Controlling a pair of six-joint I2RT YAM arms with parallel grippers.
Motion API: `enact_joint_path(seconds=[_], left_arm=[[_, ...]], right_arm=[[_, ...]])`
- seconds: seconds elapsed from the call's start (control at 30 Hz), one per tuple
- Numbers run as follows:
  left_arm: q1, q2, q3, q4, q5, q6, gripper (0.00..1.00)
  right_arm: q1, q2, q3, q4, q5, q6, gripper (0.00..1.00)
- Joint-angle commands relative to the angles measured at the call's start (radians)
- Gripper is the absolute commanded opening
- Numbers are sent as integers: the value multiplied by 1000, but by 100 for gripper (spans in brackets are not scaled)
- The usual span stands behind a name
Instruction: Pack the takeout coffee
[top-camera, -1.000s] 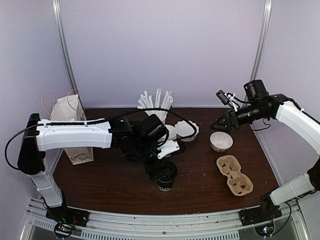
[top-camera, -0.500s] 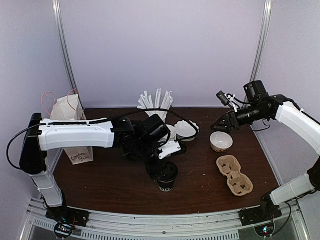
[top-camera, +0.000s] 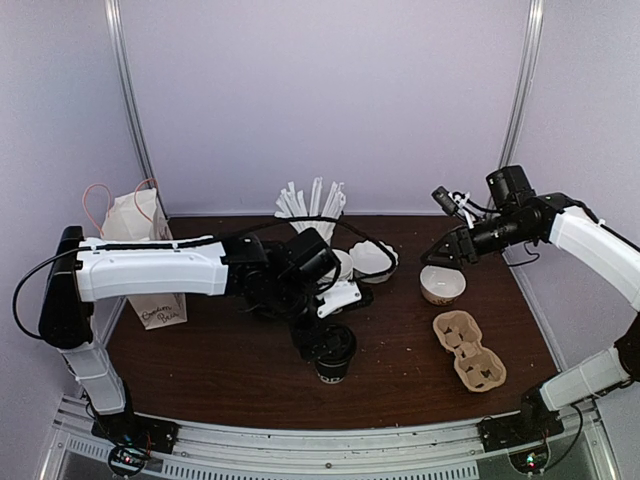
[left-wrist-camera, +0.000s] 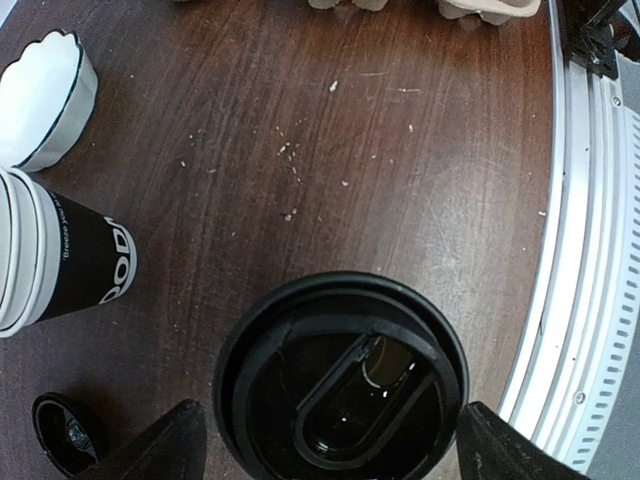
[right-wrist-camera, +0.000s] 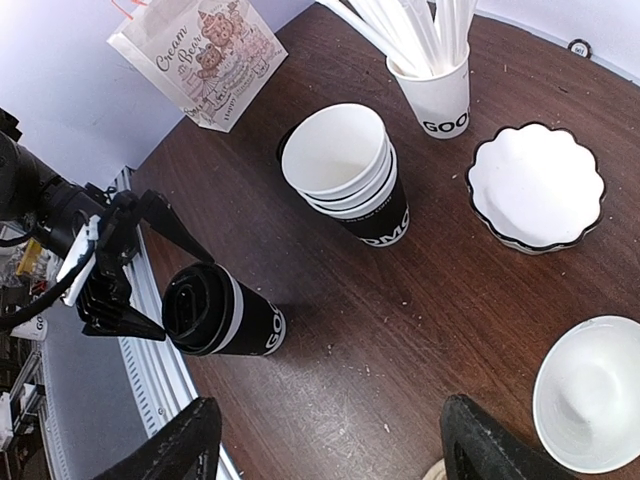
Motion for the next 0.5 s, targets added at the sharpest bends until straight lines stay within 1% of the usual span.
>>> enact_joint_path(seconds=[0.0,0.13,0.2,0.27,0.33,0.4,0.47], left_arm=[[-3,-83,-12,-1,22,15,92],[-3,-154,-39,5,10,14,95],[-2,-172,-44,19,-7,-9,96],[17,-159,-28,16,-37,-98,97],[53,-133,-7,5,-43,-218,93],[93,-127,-23,43,-1,-336,88],[125,-145,-89,153,80,-423,84]], right_arm=[[-6,-18,-31,44,-46,34,79],[7,5,-56,77,-71,83,76],[27,23,-68,90,-86,95,73],[58,44,-76,99,-91,104,70],[105,63,-86,108,-97,113,67],[146,92,-93,118,-104,128,65],[189,127,-105,132,-115,145,62]])
